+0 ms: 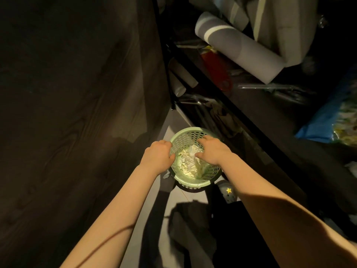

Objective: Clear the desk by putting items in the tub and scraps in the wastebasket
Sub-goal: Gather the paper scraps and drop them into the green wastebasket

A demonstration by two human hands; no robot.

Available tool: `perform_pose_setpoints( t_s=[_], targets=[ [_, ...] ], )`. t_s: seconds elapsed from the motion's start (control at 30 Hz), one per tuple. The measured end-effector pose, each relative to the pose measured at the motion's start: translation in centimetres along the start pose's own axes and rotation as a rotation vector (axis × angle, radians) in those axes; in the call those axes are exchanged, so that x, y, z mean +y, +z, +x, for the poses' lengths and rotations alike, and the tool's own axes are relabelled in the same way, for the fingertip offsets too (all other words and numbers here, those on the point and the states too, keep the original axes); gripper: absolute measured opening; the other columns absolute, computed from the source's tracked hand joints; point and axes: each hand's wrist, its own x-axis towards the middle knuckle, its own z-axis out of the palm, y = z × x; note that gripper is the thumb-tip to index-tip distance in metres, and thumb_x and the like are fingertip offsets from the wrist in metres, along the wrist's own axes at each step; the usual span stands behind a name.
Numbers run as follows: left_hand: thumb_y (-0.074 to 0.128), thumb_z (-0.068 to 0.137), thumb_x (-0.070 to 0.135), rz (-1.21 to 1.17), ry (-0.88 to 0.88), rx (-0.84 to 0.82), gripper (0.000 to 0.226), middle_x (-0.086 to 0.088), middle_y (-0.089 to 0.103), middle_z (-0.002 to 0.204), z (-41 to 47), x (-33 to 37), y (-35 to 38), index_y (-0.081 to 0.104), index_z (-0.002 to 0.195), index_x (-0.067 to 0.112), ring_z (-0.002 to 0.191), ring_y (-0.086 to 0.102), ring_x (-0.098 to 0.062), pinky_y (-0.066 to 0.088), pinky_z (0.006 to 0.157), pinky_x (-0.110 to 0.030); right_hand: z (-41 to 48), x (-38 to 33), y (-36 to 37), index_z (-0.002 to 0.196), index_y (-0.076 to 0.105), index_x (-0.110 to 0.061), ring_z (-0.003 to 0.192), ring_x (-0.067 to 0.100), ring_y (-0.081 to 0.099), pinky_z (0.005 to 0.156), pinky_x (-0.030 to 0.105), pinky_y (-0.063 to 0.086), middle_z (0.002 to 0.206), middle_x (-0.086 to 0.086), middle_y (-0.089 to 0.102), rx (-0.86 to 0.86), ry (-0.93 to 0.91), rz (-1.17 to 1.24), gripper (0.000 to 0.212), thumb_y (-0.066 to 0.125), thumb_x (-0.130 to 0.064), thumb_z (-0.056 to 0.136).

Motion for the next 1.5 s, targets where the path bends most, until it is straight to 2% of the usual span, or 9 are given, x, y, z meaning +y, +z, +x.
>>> perform_pose_setpoints(
  t_s=[0.2,0.37,0.53,0.7,0.9,1.3,1.43,1.5],
  targets=[
    [0.049,0.091,0.035,0.095,0.001,-0.013,0.039,-0.009,0.053,0.124,-2.1,1.5,-2.9,0.051,0.122,0.011,0.115,0.050,-0.027,0.047,0.093,-0.043,-4.0,-0.6,-2.1,0.144,0.032,-0.019,0.134,0.029,0.034,0.104,0.045,0.039,0.150,0.005,0.031,0.072,-0.022,0.001,0.061,0.052,-0.042,0.091],
    [0.049,0.092,0.035,0.122,0.029,0.059,0.042,-0.008,0.051,0.128,-5.1,3.6,-5.9,0.048,0.126,0.011,0.118,0.048,-0.027,0.046,0.094,-0.043,-9.0,-1.1,-4.0,0.145,0.030,-0.020,0.133,0.029,0.035,0.102,0.046,0.041,0.149,0.006,0.031,0.119,-0.041,-0.010,0.064,0.053,-0.044,0.091],
    [0.049,0.092,0.036,0.112,0.090,0.176,0.046,-0.006,0.048,0.134,-9.3,6.1,-8.9,0.046,0.131,0.013,0.121,0.046,-0.026,0.046,0.096,-0.043,-14.9,-1.7,-7.4,0.141,0.037,-0.019,0.127,0.028,0.041,0.100,0.045,0.042,0.140,0.007,0.041,0.179,-0.076,0.010,0.059,0.056,-0.041,0.090],
    [0.050,0.092,0.036,0.138,0.137,0.266,0.049,-0.005,0.042,0.142,-13.7,8.5,-12.3,0.043,0.135,0.014,0.129,0.041,-0.025,0.043,0.101,-0.044,-21.3,-2.4,-11.2,0.139,0.040,-0.021,0.126,0.028,0.045,0.099,0.042,0.043,0.138,0.006,0.044,0.314,-0.115,0.008,0.056,0.056,-0.041,0.090],
    [0.052,0.091,0.036,0.128,0.206,0.391,0.048,-0.004,0.046,0.139,-18.5,11.3,-16.8,0.045,0.133,0.014,0.127,0.043,-0.025,0.043,0.100,-0.045,-29.0,-2.6,-14.3,0.138,0.041,-0.021,0.125,0.025,0.046,0.098,0.039,0.043,0.137,0.004,0.048,0.455,-0.139,-0.011,0.053,0.054,-0.043,0.090],
    [0.055,0.088,0.037,0.147,0.506,0.704,0.047,-0.004,0.052,0.131,-24.8,21.3,-25.2,0.049,0.129,0.016,0.123,0.047,-0.026,0.044,0.098,-0.046,-43.7,-0.3,-21.4,0.129,0.049,-0.025,0.111,0.021,0.054,0.089,0.039,0.049,0.128,-0.001,0.056,0.828,-0.125,-0.103,0.042,0.052,-0.042,0.092],
    [0.054,0.089,0.037,0.158,0.570,0.754,0.047,-0.005,0.051,0.133,-25.8,25.7,-27.5,0.048,0.131,0.014,0.124,0.044,-0.025,0.043,0.100,-0.042,-47.0,1.8,-23.4,0.126,0.054,-0.023,0.104,0.017,0.056,0.081,0.030,0.045,0.124,-0.001,0.059,0.962,-0.076,-0.070,0.037,0.053,-0.038,0.092],
    [0.054,0.090,0.037,0.147,0.600,0.766,0.048,-0.005,0.049,0.135,-26.0,27.8,-28.1,0.047,0.132,0.014,0.126,0.043,-0.024,0.041,0.101,-0.041,-48.1,3.3,-24.3,0.123,0.055,-0.024,0.101,0.017,0.057,0.078,0.031,0.045,0.121,-0.001,0.060,1.016,-0.014,-0.049,0.034,0.052,-0.037,0.092]
  ],
)
